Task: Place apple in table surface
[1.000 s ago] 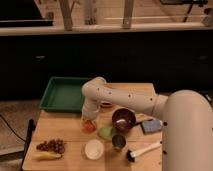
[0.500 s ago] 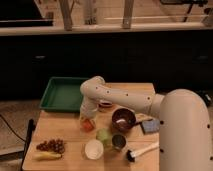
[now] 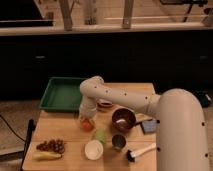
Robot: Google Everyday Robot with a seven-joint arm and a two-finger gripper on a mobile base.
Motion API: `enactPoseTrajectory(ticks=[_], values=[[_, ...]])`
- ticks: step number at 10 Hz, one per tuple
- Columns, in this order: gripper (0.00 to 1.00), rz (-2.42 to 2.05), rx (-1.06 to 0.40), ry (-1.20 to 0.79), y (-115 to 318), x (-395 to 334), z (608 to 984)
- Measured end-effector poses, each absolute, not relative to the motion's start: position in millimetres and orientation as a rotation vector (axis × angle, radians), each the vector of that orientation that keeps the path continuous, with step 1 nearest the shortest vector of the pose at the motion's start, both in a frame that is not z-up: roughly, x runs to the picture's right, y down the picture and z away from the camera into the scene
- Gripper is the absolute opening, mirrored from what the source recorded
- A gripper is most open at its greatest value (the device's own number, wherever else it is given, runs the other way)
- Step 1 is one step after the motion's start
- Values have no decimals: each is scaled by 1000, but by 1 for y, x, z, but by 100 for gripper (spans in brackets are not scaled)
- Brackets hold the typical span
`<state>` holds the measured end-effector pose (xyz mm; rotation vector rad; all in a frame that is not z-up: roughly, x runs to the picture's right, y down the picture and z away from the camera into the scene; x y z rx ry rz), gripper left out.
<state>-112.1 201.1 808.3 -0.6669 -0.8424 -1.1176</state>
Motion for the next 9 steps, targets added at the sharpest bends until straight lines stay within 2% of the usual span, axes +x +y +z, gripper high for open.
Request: enactPoseTrajectory(ticks=[4, 5, 9], values=[[70, -1122, -678, -858, 206, -116, 812], [77, -1123, -678, -859, 207, -117, 812], [80, -1133, -687, -858, 208, -122, 813]])
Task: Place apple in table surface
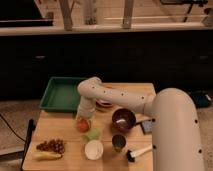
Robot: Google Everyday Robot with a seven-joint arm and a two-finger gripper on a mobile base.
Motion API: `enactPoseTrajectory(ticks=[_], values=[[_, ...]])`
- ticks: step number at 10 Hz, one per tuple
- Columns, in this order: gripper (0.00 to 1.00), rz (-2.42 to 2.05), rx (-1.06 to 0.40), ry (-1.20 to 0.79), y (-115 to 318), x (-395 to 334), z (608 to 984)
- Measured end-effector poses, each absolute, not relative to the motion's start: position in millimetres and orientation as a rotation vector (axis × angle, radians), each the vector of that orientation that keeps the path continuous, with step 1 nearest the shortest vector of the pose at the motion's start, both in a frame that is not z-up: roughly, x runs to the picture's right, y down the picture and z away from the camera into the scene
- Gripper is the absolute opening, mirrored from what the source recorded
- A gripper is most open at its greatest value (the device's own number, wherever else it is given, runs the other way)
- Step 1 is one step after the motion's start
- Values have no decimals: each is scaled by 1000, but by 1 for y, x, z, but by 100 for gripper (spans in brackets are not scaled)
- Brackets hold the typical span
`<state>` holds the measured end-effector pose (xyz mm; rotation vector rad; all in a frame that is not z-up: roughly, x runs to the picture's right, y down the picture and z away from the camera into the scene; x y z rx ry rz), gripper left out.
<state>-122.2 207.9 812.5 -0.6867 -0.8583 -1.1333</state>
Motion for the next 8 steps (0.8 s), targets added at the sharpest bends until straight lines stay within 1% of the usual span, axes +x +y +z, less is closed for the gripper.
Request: enactPoseTrajectory(ticks=[8], values=[[80, -1139, -698, -838, 204, -122, 807]])
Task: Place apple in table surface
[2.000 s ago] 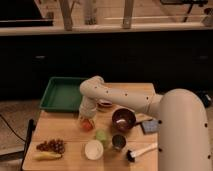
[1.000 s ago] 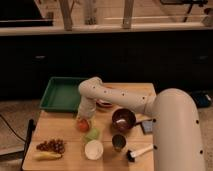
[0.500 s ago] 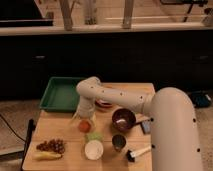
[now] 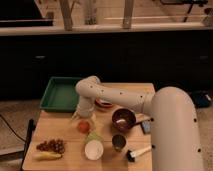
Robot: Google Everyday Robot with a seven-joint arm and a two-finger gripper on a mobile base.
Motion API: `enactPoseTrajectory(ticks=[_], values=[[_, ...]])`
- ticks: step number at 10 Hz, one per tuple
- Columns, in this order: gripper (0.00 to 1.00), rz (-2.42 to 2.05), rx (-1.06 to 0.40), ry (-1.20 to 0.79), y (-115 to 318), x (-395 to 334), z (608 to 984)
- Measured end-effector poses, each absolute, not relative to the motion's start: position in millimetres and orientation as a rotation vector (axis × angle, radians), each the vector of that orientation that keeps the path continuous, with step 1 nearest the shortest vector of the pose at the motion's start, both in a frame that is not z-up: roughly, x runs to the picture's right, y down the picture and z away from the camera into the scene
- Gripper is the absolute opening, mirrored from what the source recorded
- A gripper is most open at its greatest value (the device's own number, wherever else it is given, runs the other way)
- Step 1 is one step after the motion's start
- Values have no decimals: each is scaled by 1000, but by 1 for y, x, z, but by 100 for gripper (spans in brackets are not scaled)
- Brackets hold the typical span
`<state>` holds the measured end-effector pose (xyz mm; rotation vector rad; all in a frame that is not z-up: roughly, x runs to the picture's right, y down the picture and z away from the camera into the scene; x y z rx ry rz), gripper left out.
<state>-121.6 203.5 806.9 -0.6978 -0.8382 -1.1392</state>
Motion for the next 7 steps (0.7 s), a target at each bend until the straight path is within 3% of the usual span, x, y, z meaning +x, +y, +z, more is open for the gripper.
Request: enactPoseTrajectory(ticks=[7], values=[[80, -1142, -695, -823, 197, -120, 804]])
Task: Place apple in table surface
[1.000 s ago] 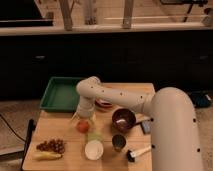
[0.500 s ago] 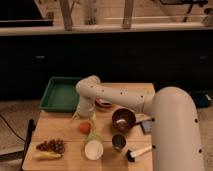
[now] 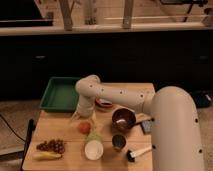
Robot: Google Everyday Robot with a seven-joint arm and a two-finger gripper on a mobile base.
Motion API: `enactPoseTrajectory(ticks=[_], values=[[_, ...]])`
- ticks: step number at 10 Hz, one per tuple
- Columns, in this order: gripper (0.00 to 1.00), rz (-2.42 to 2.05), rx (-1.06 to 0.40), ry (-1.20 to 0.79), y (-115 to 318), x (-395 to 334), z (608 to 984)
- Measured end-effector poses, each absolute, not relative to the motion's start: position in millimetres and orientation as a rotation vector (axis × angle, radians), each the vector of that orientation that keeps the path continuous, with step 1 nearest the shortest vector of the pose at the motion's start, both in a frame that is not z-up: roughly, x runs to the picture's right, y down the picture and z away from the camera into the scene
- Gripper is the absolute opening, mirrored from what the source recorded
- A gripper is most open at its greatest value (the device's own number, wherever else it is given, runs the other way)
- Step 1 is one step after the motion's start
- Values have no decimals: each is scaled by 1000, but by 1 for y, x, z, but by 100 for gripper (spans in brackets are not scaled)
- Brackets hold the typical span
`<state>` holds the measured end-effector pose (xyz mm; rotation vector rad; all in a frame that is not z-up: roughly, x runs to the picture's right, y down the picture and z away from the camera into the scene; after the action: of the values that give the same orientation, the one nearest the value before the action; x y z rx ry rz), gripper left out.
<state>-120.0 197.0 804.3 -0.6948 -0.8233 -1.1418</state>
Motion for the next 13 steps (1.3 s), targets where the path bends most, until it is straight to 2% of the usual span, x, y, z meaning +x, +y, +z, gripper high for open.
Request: enactPoseTrajectory(ticks=[13], values=[[80, -1166, -700, -816, 192, -119, 804]])
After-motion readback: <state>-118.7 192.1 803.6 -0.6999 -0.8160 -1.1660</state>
